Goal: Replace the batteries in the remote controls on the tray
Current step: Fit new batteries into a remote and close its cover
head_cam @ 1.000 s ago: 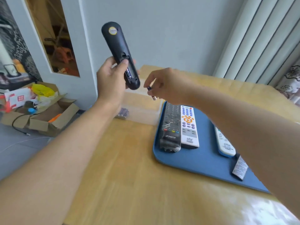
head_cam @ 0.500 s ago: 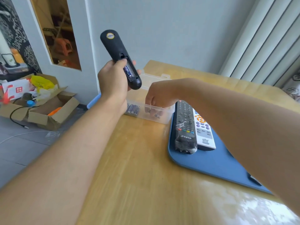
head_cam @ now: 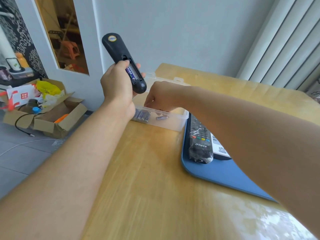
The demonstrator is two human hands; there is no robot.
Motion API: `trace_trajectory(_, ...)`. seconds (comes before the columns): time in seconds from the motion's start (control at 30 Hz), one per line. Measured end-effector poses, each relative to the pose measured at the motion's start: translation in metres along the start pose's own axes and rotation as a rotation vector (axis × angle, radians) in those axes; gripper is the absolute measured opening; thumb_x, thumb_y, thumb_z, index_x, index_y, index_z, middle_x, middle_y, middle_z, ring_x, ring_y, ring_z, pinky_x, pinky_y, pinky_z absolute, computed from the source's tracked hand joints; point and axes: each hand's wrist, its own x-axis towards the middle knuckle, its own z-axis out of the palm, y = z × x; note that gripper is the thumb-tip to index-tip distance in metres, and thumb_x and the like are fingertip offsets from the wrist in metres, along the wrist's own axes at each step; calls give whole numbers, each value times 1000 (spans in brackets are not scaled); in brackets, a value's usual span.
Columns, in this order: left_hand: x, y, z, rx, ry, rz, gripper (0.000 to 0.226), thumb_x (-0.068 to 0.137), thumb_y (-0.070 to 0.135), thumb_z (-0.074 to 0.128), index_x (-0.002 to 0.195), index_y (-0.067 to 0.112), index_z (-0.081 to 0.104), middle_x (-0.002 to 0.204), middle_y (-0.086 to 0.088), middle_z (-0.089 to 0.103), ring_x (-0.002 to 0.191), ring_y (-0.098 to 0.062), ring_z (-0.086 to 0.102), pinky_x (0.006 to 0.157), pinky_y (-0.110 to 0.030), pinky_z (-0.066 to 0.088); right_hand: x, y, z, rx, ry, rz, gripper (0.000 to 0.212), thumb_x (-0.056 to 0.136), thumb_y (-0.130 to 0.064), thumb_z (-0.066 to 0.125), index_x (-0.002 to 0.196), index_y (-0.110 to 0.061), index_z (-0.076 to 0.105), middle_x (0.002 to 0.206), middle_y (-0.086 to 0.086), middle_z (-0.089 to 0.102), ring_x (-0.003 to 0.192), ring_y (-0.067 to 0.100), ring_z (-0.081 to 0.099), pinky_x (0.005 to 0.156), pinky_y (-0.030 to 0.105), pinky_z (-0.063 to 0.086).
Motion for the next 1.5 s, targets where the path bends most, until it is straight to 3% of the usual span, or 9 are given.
trace_trajectory(0.13,3,1,-1,-14,23,-11,10,101,18,54,97,19,62,91,-4,77,66,-15,71,69,-29,60,7,-3,6,-42,-31,3,29,96,-34,55,105,-18,78,89,6,73,69,20,55,63,26,45)
trace_trajectory(0.4,5,-4,-1,16,21,-27,10,101,17,54,95,17,61,87,-4,77,63,-15,69,71,-32,60,4,-5,3,5,-77,111,30,92,-34,59,108,-17,79,95,6,78,75,20,71,82,33,59)
trace_trajectory(0.57,4,-4,-2,47,15,-15,10,101,18,53,95,19,62,88,-3,78,64,-13,70,80,-37,61,-4,1,0,229,-21,117,14,93,-26,66,98,-28,79,68,-12,68,58,12,65,48,15,49)
trace_trajectory(0.77,4,-6,-2,63,20,-2,11,101,18,53,95,18,62,92,-5,78,63,-12,70,81,-37,61,-3,6,6,527,-57,165,10,90,-19,71,81,-21,75,73,1,71,57,11,63,49,17,47)
trace_trajectory(0.9,3,-8,-2,68,24,0,12,101,18,53,95,18,62,90,-4,78,63,-12,70,80,-36,61,-7,8,5,579,-52,158,5,88,-21,75,84,-17,76,82,5,72,67,16,61,69,23,53)
trace_trajectory(1.07,-5,-9,2,67,5,39,14,101,18,52,95,18,64,94,-4,79,67,-14,72,79,-37,61,-55,32,-14,839,262,96,14,88,-16,77,90,-8,66,89,6,79,76,22,74,87,36,61)
trace_trajectory(1.23,-43,-27,17,173,-290,11,18,101,17,56,89,16,70,90,-7,77,79,-27,71,81,-46,60,-144,63,-1,1147,533,33,9,90,-9,72,94,-8,64,87,15,76,72,22,72,75,31,60)
trace_trajectory(1.4,-99,-46,34,253,-635,-133,16,100,17,60,107,7,69,102,-15,77,82,-27,74,68,-37,60,-206,72,29,1256,758,67,22,74,-18,77,90,-7,67,74,6,75,64,15,68,63,22,54)
trace_trajectory(1.5,-121,-56,38,280,-732,-152,19,97,13,63,111,3,69,103,-16,77,90,-35,75,78,-45,62,-225,75,38,1294,802,35,20,72,-16,76,88,-7,67,76,3,77,63,14,69,62,20,53)
